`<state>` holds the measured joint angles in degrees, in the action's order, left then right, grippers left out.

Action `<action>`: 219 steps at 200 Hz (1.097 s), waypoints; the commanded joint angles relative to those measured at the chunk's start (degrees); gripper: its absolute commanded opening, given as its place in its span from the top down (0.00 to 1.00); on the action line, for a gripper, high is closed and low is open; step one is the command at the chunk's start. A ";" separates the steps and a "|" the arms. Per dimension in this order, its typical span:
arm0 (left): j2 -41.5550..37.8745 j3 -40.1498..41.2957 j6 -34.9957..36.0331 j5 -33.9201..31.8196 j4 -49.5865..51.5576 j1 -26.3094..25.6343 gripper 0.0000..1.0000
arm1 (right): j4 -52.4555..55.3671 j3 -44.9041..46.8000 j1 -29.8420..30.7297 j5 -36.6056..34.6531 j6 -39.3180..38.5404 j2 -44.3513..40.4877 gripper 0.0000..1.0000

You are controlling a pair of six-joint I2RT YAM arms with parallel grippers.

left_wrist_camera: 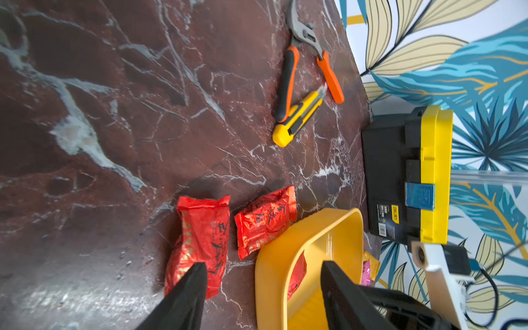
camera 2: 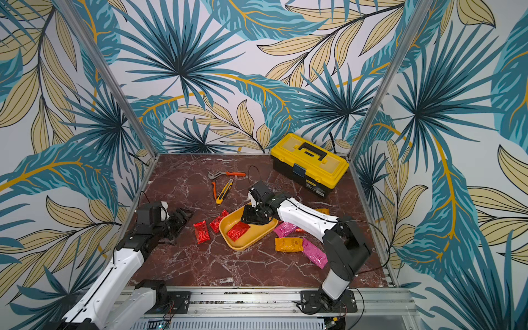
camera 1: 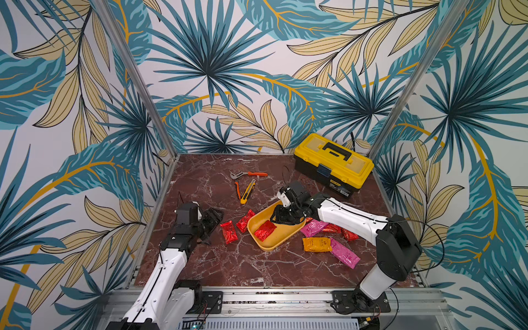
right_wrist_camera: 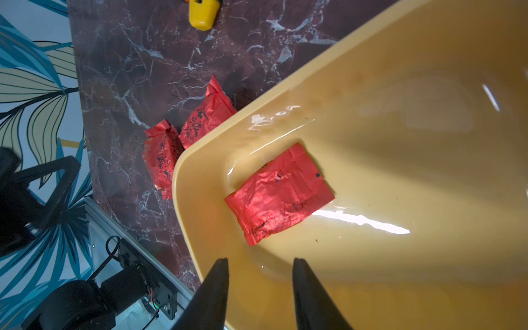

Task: Take the tea bags out of the storage box
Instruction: Pick up the tea bag from the storage box.

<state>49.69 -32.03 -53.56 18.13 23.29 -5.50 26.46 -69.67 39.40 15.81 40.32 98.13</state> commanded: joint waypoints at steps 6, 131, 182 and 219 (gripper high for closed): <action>-0.58 -3.70 0.53 -4.72 1.38 -6.73 0.32 | -6.21 2.24 0.15 -1.70 8.77 1.57 0.58; 0.58 -4.00 -2.76 -5.60 -7.17 -12.13 0.30 | -2.84 2.40 1.45 -5.53 20.82 4.27 0.51; 1.62 -3.90 -3.26 -3.90 -10.77 -12.09 0.27 | -2.30 -0.25 2.00 -5.40 23.81 8.77 0.53; 2.29 -3.89 -3.35 -2.49 -12.12 -12.11 0.27 | -2.78 -0.42 2.12 -5.28 25.40 10.10 0.54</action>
<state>51.77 -33.74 -56.93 14.33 13.89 -17.50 22.59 -69.12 41.15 10.94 63.53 107.55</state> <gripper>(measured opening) 0.729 0.465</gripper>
